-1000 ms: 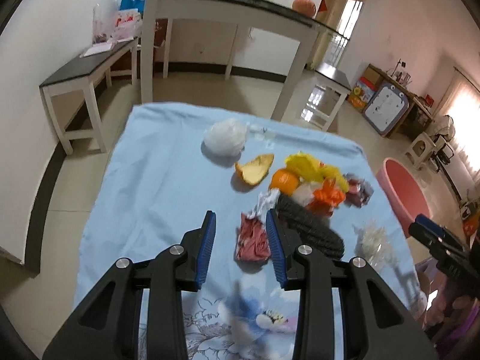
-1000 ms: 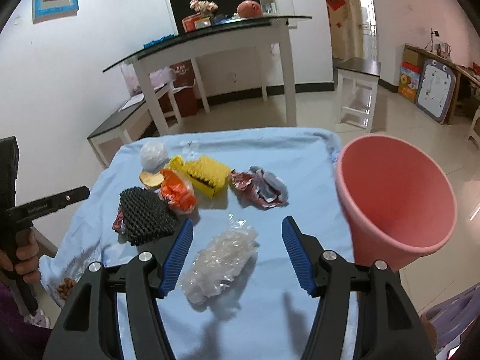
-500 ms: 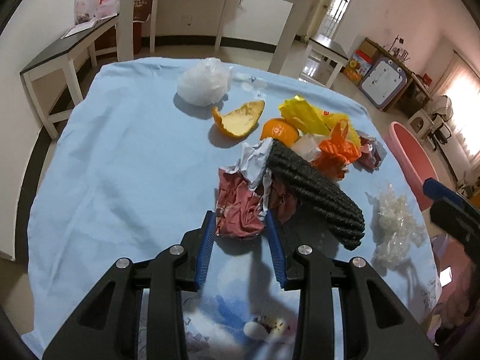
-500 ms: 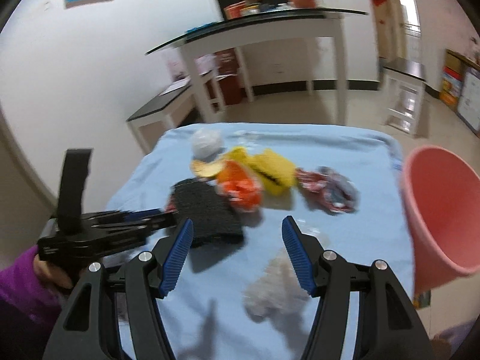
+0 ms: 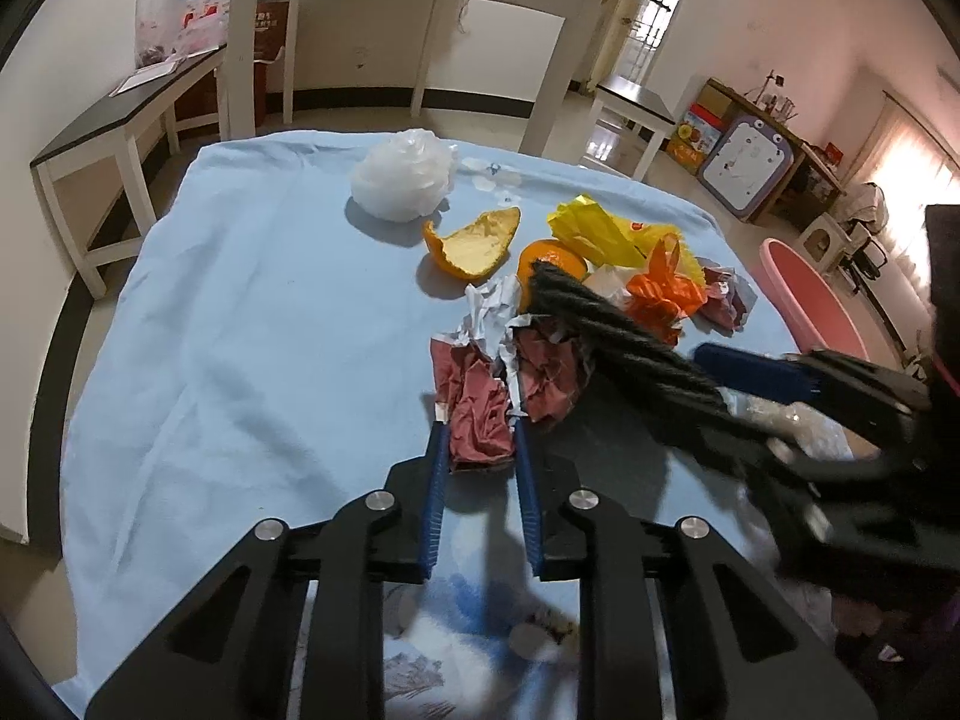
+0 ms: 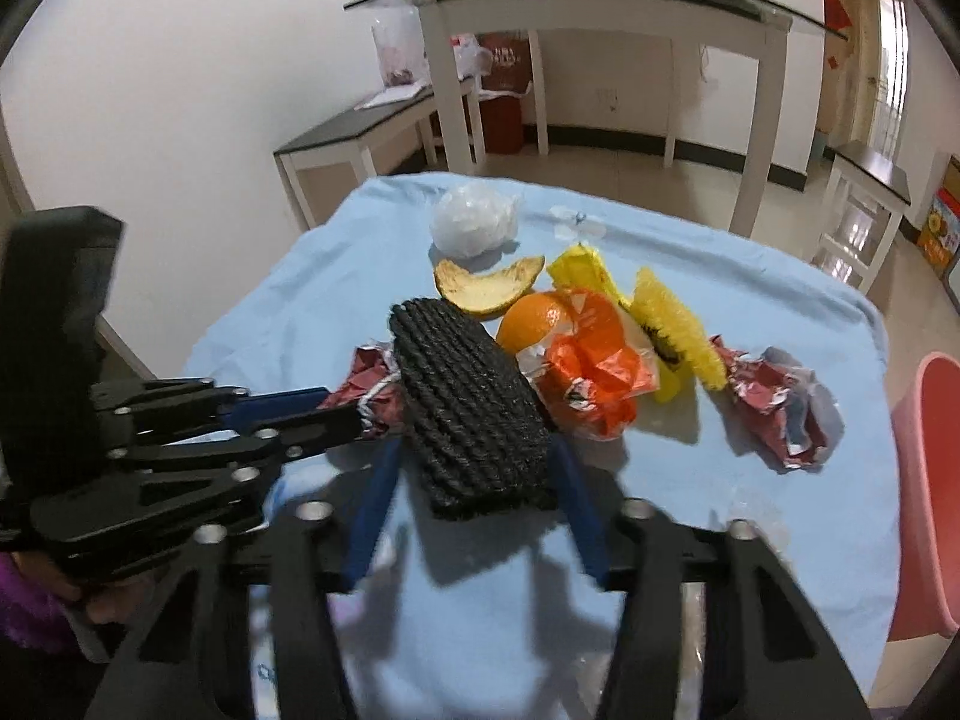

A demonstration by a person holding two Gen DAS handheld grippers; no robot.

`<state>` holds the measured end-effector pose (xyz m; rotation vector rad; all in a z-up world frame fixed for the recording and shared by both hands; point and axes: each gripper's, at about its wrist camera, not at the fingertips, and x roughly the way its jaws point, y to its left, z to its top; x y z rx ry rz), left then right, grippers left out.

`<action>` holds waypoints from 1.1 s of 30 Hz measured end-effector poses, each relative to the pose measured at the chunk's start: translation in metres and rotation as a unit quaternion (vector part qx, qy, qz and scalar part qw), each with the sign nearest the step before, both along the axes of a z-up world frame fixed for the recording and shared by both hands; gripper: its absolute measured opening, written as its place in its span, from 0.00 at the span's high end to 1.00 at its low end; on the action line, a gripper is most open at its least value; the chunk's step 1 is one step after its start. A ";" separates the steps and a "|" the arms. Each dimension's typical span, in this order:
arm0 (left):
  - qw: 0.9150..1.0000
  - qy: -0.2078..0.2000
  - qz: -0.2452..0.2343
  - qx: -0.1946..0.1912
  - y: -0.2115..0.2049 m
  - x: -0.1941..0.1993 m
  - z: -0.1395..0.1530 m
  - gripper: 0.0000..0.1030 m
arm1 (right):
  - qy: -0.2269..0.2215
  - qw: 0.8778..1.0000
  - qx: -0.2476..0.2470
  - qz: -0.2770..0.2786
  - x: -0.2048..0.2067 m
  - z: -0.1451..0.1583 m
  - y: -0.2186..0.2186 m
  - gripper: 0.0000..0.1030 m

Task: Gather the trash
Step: 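Grasp the black mesh net with the right gripper while the left grasps red foil, then carry the black net and red foil to the bucket and release both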

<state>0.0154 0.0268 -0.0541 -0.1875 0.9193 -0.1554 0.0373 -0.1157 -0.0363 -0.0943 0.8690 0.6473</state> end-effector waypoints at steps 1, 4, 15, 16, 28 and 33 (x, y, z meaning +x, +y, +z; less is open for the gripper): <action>1.000 -0.001 -0.002 0.000 0.002 -0.002 0.001 0.79 | 0.005 1.000 0.000 -0.001 0.001 -0.002 0.000 0.78; 1.000 0.000 -0.006 0.000 0.010 -0.006 0.003 0.79 | 0.025 1.000 0.017 -0.003 0.003 -0.003 -0.004 0.90; 0.999 -0.032 -0.020 -0.008 0.033 -0.009 0.028 0.79 | 0.026 0.995 0.083 -0.042 -0.016 0.022 -0.035 0.91; 0.999 -0.038 -0.025 -0.009 0.032 -0.007 0.031 0.79 | 0.025 0.995 0.085 -0.047 -0.018 0.023 -0.036 0.91; 0.989 -0.088 -0.111 -0.037 -0.004 0.014 0.062 0.79 | -0.014 0.986 0.091 -0.141 -0.060 0.046 -0.072 0.91; 0.983 -0.099 -0.149 -0.043 -0.031 0.012 0.072 0.79 | -0.031 0.977 0.096 -0.190 -0.075 0.058 -0.098 0.91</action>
